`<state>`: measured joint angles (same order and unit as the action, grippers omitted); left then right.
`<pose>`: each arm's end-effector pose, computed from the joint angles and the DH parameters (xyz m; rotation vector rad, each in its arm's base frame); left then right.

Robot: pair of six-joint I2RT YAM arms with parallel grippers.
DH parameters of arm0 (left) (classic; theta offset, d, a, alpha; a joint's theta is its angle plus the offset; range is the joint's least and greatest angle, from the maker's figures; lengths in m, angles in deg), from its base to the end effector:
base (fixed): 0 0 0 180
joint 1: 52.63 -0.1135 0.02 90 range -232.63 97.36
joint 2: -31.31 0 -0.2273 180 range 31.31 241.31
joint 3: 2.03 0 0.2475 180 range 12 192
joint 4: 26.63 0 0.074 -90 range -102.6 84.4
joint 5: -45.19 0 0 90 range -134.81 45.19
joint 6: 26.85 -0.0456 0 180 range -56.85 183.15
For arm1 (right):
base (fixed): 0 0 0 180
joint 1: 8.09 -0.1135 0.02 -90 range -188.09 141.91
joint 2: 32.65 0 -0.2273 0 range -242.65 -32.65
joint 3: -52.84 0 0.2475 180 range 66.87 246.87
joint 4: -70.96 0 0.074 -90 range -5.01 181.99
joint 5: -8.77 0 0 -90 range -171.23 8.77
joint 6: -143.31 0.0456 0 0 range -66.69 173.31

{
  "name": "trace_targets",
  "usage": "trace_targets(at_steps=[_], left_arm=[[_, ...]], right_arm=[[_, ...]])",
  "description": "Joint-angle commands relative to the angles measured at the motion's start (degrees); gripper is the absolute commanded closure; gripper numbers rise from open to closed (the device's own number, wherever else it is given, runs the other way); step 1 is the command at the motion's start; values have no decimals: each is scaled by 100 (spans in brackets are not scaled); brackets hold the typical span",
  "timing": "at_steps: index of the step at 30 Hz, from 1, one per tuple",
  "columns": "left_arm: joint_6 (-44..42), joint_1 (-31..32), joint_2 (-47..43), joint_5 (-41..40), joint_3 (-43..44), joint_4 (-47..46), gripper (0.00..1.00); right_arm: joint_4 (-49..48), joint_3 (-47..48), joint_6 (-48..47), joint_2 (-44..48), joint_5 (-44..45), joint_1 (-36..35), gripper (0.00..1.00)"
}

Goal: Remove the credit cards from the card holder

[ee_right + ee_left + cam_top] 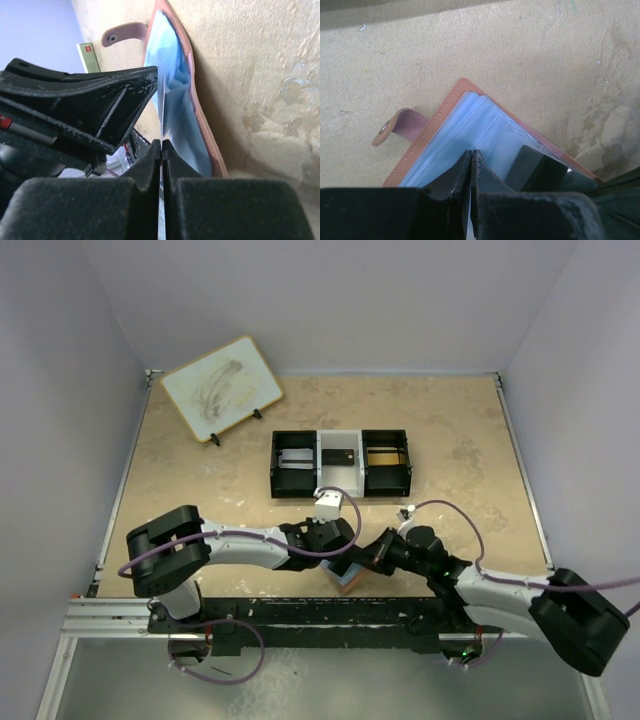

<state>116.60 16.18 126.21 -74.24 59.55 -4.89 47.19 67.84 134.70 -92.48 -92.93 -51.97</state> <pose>0.1334 -0.2822 0.1108 0.1235 2.3920 -0.3552 0.1320 0.1398 0.0929 0.5894 2.2418 1.5186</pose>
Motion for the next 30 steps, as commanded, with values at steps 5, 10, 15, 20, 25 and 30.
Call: trace_targets(at_steps=[5,10,15,20,25,30], left_arm=[[66,0,144,-291,-66,898,100],[97,0,8,-381,-73,903,100],[243,0,-447,-624,-142,943,95],[226,0,-1243,-894,-296,929,82],[-34,-109,-1926,-1149,-293,1266,63],[-736,-708,-2522,-888,-47,1701,48]], right_arm=[[1861,-100,-40,1858,102,11,100],[2930,147,-226,2652,444,11,100],[4036,784,-833,2905,1058,20,100],[4512,1604,-1873,2759,1954,15,100],[4472,2419,-3293,2379,2578,18,100],[3754,2944,-4782,2036,2706,11,100]])
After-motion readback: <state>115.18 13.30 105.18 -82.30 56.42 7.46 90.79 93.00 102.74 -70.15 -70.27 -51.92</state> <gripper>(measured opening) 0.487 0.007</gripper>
